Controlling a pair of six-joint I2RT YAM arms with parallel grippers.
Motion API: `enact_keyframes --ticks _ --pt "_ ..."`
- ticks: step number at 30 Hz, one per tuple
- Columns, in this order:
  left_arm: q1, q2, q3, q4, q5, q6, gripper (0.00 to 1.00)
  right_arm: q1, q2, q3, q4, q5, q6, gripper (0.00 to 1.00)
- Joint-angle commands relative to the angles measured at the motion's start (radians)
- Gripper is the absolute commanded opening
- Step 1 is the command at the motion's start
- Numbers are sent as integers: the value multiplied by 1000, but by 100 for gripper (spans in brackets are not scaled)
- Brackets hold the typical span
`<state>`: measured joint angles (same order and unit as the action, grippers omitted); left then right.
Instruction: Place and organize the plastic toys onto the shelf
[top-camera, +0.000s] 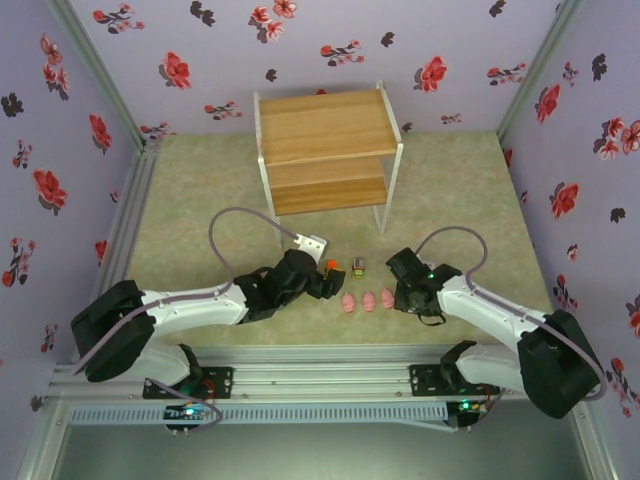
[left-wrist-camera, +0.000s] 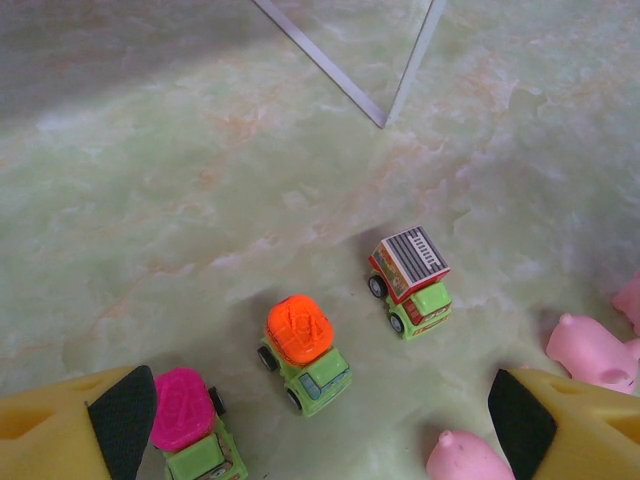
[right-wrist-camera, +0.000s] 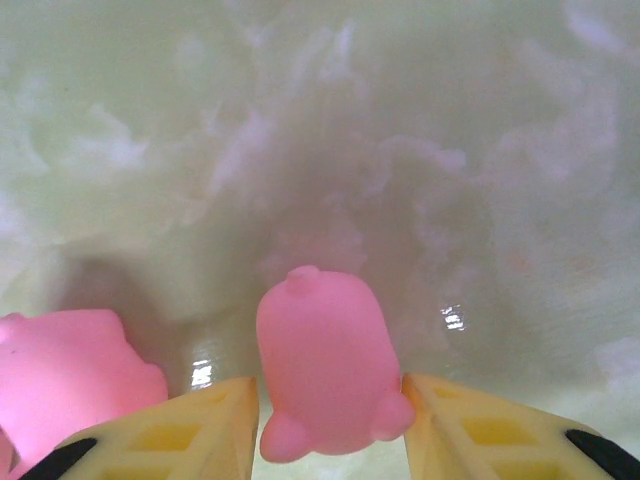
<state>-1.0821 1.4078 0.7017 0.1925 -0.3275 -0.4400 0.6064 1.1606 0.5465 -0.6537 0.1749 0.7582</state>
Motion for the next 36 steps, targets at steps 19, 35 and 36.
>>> enact_keyframes --ticks 19,35,36 --pt "-4 3 33 -24 12 -9 90 -5 36 16 -9 44 -9 43" --pt "-4 16 41 -28 20 -9 90 -5 65 40 2 62 -20 42" --pt "-4 16 41 -28 20 -9 90 -5 62 40 4 64 -20 41"
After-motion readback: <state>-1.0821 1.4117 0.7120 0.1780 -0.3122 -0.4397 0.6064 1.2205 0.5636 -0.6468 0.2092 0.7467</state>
